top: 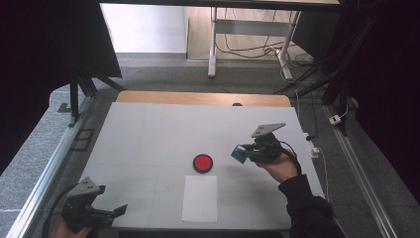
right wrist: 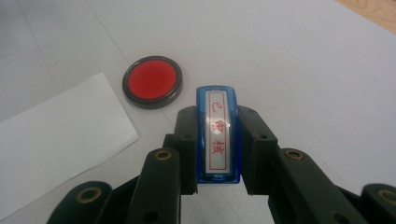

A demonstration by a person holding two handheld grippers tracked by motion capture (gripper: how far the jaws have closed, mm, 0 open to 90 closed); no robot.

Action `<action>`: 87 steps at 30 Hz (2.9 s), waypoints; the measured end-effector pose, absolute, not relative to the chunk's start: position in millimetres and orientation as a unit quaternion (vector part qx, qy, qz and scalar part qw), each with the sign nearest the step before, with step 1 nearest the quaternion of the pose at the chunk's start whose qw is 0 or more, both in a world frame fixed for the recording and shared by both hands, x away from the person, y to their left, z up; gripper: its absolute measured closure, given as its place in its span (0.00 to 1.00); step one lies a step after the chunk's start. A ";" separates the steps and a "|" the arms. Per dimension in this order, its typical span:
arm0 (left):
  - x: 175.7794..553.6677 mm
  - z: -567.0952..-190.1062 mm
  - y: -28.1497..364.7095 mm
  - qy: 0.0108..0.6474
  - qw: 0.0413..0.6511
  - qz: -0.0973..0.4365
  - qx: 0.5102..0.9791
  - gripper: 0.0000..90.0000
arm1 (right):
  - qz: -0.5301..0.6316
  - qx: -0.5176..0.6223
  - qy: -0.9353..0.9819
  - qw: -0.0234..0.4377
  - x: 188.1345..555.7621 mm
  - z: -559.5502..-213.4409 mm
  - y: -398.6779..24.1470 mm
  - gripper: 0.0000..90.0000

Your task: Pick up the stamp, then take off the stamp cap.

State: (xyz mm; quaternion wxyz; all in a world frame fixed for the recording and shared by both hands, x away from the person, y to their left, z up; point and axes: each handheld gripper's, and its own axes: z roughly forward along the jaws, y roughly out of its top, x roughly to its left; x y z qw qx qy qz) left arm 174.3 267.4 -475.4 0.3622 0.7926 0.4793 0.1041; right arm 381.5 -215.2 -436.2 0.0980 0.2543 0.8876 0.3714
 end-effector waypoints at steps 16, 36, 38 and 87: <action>174.9 -475.6 267.1 0.478 0.362 0.100 0.794 0.00 | 0.397 0.243 0.879 0.101 353.1 -427.4 -210.9 0.79; 175.1 -475.7 267.4 0.476 0.364 0.096 0.794 0.00 | 0.440 0.222 0.866 0.088 319.2 -418.9 -191.9 0.79; 175.1 -475.6 267.4 0.476 0.364 0.095 0.795 0.00 | 0.443 0.218 0.866 0.083 315.9 -418.6 -189.4 0.79; 186.3 -468.2 258.0 0.402 0.418 0.073 0.811 0.00 | 0.454 0.174 0.872 0.058 292.6 -418.8 -167.6 0.79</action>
